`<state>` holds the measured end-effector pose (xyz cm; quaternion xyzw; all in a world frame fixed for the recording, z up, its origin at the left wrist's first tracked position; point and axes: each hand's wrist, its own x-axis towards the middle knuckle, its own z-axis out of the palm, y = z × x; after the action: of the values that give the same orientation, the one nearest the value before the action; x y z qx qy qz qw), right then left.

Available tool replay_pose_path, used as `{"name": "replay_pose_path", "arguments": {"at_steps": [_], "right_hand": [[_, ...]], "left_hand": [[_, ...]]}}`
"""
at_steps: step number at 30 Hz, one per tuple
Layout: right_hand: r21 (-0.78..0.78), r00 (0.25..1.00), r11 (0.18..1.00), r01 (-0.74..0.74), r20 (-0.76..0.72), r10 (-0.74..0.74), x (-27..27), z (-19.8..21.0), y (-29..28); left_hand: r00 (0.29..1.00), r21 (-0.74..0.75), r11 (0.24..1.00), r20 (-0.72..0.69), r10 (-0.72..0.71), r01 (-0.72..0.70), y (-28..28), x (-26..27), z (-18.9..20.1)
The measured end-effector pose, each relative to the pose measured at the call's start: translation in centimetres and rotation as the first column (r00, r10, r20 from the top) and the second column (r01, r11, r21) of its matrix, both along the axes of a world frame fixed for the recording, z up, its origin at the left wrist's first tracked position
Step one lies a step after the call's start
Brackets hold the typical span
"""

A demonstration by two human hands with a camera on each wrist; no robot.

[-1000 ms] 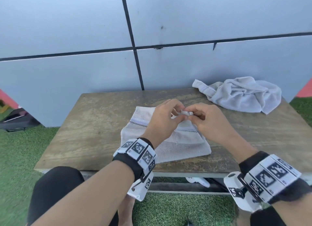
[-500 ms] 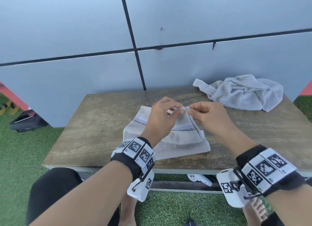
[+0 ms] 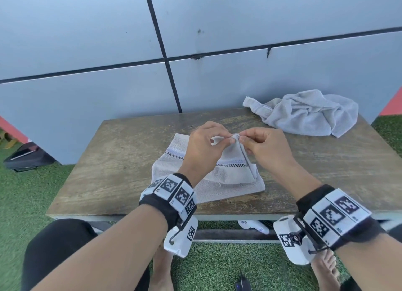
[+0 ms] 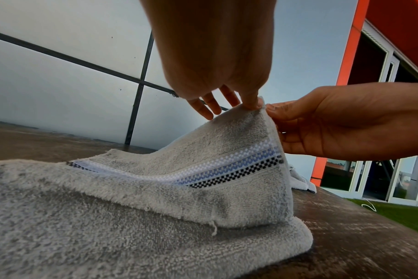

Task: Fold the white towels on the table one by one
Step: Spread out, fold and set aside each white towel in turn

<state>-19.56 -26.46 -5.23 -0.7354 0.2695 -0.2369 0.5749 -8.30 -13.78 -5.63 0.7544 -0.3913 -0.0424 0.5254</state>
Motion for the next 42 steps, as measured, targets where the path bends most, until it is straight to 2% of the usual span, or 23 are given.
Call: {"name": "replay_pose_path", "arguments": {"at_steps": [5,12,17,26,33,38,42], "right_hand": [[0.005,1.0,1.0,-0.011,-0.005,0.011,-0.2,0.2,0.0],[0.007,0.999,0.999,-0.042,-0.016,0.042,-0.2,0.1,0.1],[0.004,0.998,0.998,-0.065,-0.011,0.065,-0.1,0.0,0.0],[-0.031,0.991,0.991,-0.129,0.023,0.129,-0.2,-0.3,0.1],[-0.108,0.987,0.981,-0.16,0.018,0.163,-0.4,-0.1,0.3],[-0.166,0.992,0.978,-0.123,-0.009,0.123,0.0,-0.5,0.1],[-0.202,0.993,0.973,-0.108,0.017,0.114,0.2,-0.7,0.0]], "left_hand": [[0.999,-0.022,1.0,-0.049,-0.003,0.002,-0.2,0.0,0.0],[0.999,-0.029,1.0,-0.036,-0.009,0.008,-0.1,0.1,0.0],[0.999,0.055,0.998,-0.028,-0.024,0.025,0.1,0.2,0.2],[0.995,0.078,0.992,0.021,-0.096,0.094,0.3,0.3,0.4],[0.979,0.192,0.96,0.001,-0.206,0.202,0.8,0.9,0.8],[0.982,0.263,0.946,-0.019,-0.19,0.189,1.0,1.6,1.5],[0.98,0.357,0.921,0.056,-0.189,0.157,1.6,2.4,1.8]]}}
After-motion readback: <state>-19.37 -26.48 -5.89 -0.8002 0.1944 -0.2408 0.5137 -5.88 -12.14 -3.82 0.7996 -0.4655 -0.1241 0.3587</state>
